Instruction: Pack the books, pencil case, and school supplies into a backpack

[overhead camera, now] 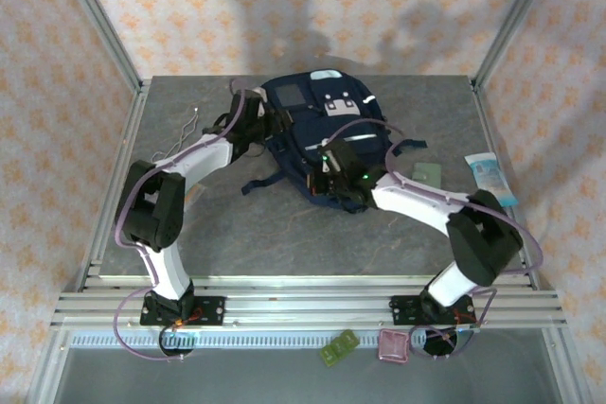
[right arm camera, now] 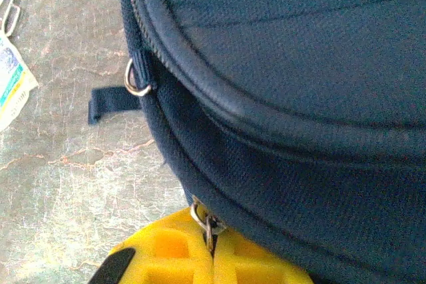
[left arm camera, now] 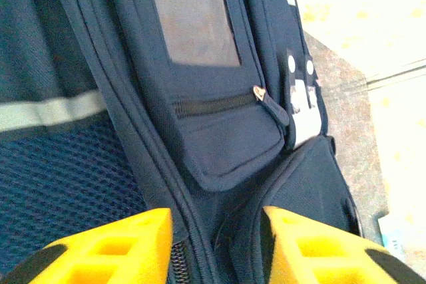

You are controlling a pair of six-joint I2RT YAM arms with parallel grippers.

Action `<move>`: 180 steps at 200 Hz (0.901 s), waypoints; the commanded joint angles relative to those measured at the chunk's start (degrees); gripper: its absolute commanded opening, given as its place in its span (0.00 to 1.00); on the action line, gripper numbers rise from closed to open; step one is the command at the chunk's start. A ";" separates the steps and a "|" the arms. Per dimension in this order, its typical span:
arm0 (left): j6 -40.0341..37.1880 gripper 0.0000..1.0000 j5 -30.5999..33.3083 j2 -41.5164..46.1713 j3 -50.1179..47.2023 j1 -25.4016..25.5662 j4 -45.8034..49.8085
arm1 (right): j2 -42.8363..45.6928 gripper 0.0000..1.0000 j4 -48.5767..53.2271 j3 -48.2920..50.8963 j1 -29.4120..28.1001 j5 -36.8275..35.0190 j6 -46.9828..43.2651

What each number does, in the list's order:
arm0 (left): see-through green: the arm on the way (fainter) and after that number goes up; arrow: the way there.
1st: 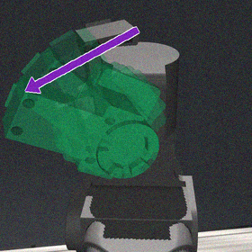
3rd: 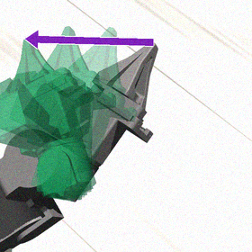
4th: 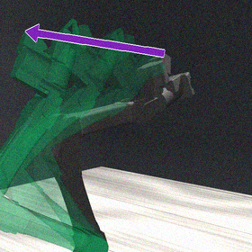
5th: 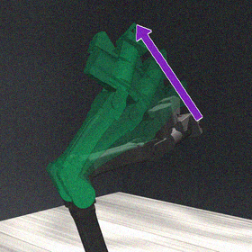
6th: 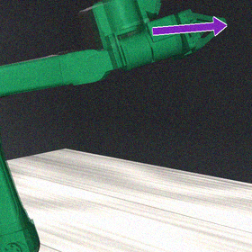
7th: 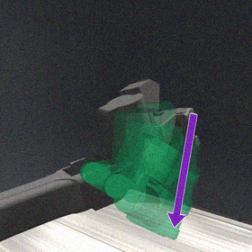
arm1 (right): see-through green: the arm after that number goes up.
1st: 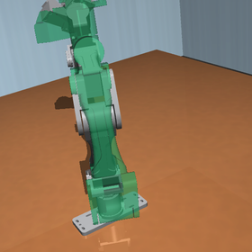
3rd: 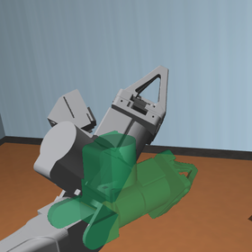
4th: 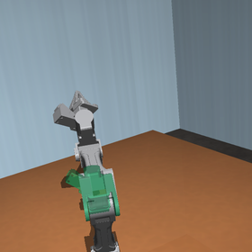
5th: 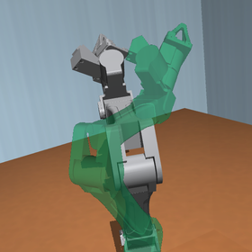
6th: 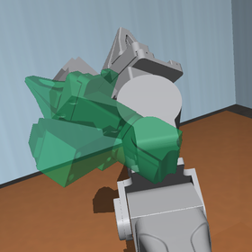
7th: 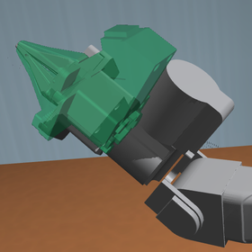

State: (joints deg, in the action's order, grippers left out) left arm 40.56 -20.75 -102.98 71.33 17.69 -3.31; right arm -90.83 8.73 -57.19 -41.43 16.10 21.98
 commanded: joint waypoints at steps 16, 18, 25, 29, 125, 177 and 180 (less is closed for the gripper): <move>0.91 0.49 0.35 10.70 -10.30 0.72 -4.08 | -3.40 0.00 -5.47 -2.48 -0.32 3.58 2.88; 0.99 0.50 0.40 11.16 -10.92 0.93 -4.07 | -3.44 0.00 -5.52 -2.53 -0.32 3.59 2.96; 1.02 0.51 0.51 12.44 -12.59 1.54 -3.51 | -3.69 0.00 -5.61 -2.66 -0.32 3.60 2.82; 1.02 0.51 0.81 13.03 -13.44 1.91 -2.80 | -3.81 0.00 -5.72 -2.66 -0.31 3.63 2.82; 7.20 0.60 3.75 10.04 -20.33 11.40 -12.80 | -2.87 0.00 -7.77 -1.53 -0.38 4.90 3.59; 5.21 0.07 6.12 4.77 -16.33 10.75 -11.61 | -0.46 0.00 -1.62 -1.74 -0.50 2.32 2.81; 5.09 0.03 6.14 4.80 -16.16 10.53 -11.48 | -0.10 0.00 -0.92 -1.64 -0.49 1.78 2.80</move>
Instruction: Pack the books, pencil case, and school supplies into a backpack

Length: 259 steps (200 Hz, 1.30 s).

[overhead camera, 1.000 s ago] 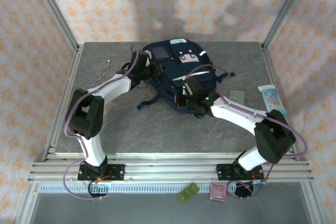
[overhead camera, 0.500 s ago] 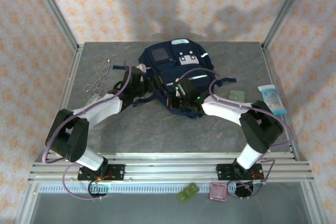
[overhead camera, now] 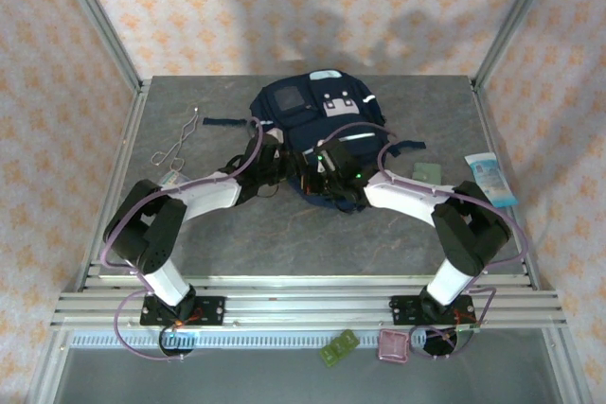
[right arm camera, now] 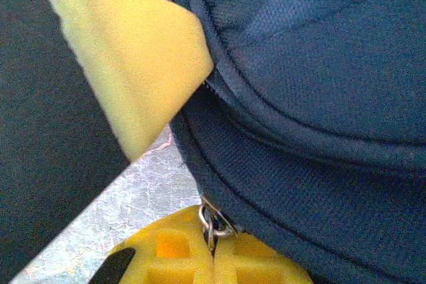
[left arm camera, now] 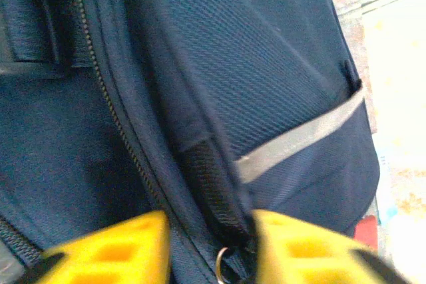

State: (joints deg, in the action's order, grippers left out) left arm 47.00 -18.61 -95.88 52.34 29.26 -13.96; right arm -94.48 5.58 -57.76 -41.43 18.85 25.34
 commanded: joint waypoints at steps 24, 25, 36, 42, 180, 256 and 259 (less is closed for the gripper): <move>-1.74 0.00 4.09 -1.22 2.61 -2.45 -0.39 | 5.68 0.00 6.40 0.32 0.15 -3.28 -0.82; -1.74 0.00 4.10 -1.14 2.60 -2.54 -0.38 | 5.78 0.00 6.60 0.39 0.22 -3.38 -0.82; -1.89 0.00 3.61 -0.32 2.26 -3.20 -0.54 | 7.11 0.00 8.50 1.49 1.07 -4.74 -0.74; -2.06 0.00 3.49 0.14 2.11 -3.52 -0.34 | 8.09 0.00 9.46 2.15 1.67 -5.32 -0.78; -7.84 0.00 5.15 -1.92 11.41 -10.79 6.33 | 19.64 0.00 11.50 9.72 5.74 -6.93 -6.12; -5.39 0.45 4.77 1.47 11.54 -12.49 8.86 | 4.11 0.00 -4.62 0.86 -0.42 3.43 0.17; -5.07 0.45 4.54 2.06 10.62 -12.43 8.86 | 3.84 0.00 -4.76 0.77 -0.47 3.40 0.20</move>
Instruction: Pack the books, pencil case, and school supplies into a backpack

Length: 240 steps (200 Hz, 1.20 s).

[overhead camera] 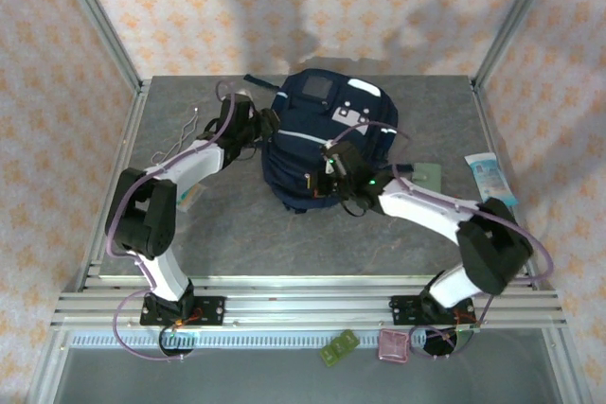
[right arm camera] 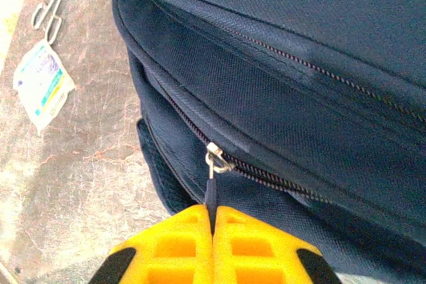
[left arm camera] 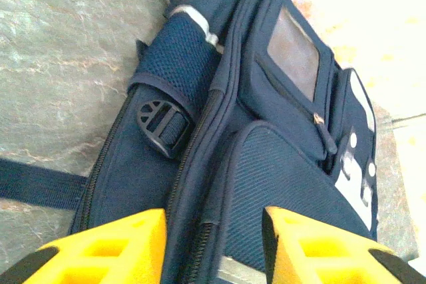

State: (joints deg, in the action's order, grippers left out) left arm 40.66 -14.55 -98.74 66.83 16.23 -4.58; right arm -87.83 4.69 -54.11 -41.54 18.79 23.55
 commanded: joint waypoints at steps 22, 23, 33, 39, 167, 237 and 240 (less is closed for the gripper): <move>3.27 0.47 -0.75 9.65 -10.36 1.92 -0.48 | -3.48 0.00 -4.07 -2.87 -0.33 3.68 1.69; 3.41 0.47 -0.70 9.85 -10.69 2.03 -0.54 | -3.39 0.00 -4.07 -2.86 -0.31 3.65 1.73; 4.50 0.50 -0.36 11.69 -13.50 3.47 -1.02 | -3.30 0.00 -4.07 -2.51 -0.38 3.54 1.54; 5.12 0.50 -0.31 12.36 -14.78 4.28 -0.96 | -3.23 0.00 -4.00 -2.29 -0.34 3.46 1.54; 9.37 0.39 0.80 2.21 -11.88 11.72 -3.33 | -1.80 0.00 -6.18 0.47 -0.91 2.78 1.99; 8.60 0.00 -0.83 4.08 -10.81 8.63 -3.02 | 4.01 0.00 1.01 6.87 -0.76 -14.70 0.34; 8.56 0.00 -0.96 4.25 -10.84 8.46 -2.99 | 4.46 0.00 1.22 7.35 -0.70 -15.26 0.21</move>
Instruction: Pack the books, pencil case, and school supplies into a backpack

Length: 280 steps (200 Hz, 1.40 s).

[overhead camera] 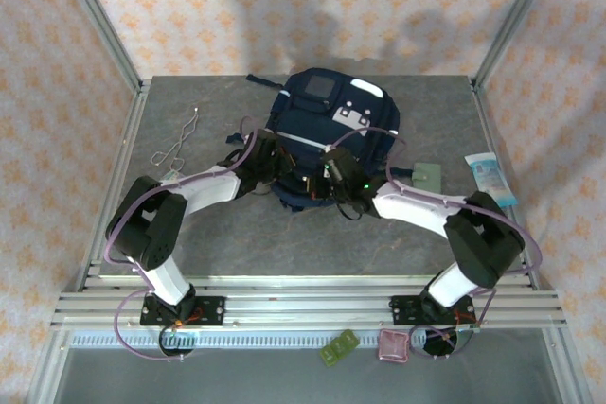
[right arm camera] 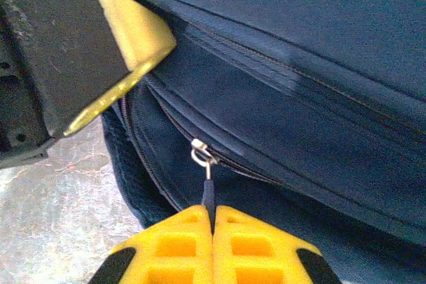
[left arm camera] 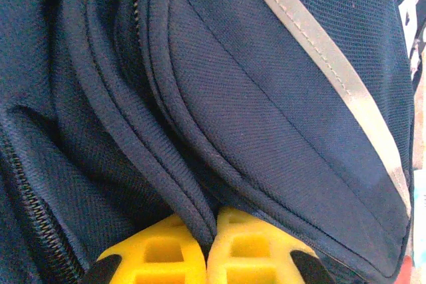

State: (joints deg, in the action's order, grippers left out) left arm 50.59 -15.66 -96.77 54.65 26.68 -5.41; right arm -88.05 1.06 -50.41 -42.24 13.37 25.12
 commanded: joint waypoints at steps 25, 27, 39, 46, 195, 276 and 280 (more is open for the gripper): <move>-1.89 0.00 -1.30 3.39 1.55 -3.61 -1.36 | 7.85 0.00 6.22 6.89 1.03 -13.81 -0.82; -1.98 0.00 -1.37 3.53 1.52 -3.77 -1.29 | 8.10 0.00 6.30 7.19 1.13 -14.00 -0.77; -2.16 0.00 -1.69 4.15 1.40 -4.50 -1.31 | 9.35 0.00 6.96 8.46 2.22 -16.22 -0.30; -2.24 0.00 -2.08 4.54 1.24 -5.07 -1.35 | 9.94 0.00 7.28 9.15 3.30 -17.34 -0.01; -5.68 0.00 -3.89 7.40 -0.01 -7.66 1.29 | 1.01 0.00 -4.25 0.05 24.59 -17.70 -2.57; -12.20 0.00 -2.13 3.79 6.89 -13.06 7.83 | 7.91 0.53 -5.23 8.94 18.09 8.34 -14.28; -12.36 0.00 -2.04 3.65 7.10 -13.30 7.95 | 7.43 0.53 -5.47 8.72 17.61 8.76 -14.58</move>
State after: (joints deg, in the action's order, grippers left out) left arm 42.19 -20.73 -92.31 57.74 15.64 0.99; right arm -80.38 -3.03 -42.48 -22.28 15.66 14.70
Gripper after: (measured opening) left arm 0.054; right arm 0.520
